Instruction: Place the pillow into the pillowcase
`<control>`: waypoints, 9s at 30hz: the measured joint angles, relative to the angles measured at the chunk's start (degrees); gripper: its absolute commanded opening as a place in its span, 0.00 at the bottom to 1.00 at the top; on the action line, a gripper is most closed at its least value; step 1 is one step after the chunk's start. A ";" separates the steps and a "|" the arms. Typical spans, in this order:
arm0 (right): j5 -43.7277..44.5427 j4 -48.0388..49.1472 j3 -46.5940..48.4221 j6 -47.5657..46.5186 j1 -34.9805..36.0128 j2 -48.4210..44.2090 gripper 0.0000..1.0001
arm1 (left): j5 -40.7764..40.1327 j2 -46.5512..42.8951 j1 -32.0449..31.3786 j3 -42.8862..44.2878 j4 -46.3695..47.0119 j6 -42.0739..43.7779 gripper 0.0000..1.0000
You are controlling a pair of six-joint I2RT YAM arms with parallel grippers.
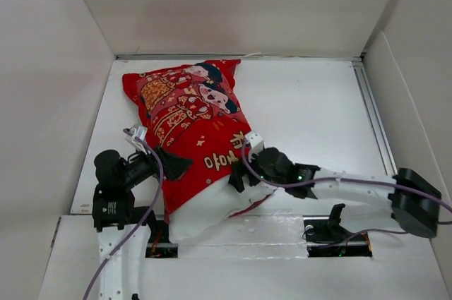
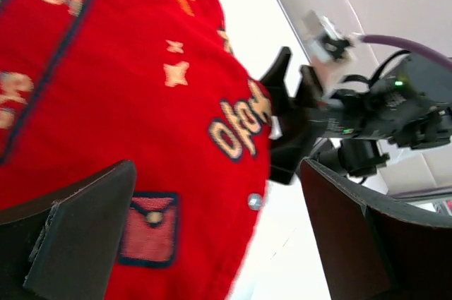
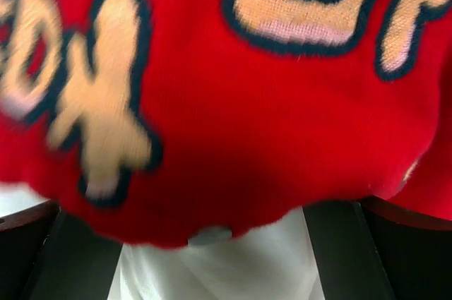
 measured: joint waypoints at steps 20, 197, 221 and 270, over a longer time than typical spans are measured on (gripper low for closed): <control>16.52 -4.61 15.04 -1.99 -15.06 5.77 1.00 | -46.14 41.57 -14.27 27.63 -0.83 4.87 1.00; -29.68 42.42 8.50 9.16 -52.81 30.25 1.00 | -81.85 56.61 -70.82 50.12 -14.03 -14.47 1.00; -34.71 43.41 15.96 11.74 -60.70 29.88 0.00 | -84.87 81.24 -70.82 56.39 -17.46 -11.41 0.00; -35.32 61.53 -3.26 26.43 -40.35 30.29 0.00 | -60.17 89.22 -64.74 99.38 -21.51 -3.32 0.00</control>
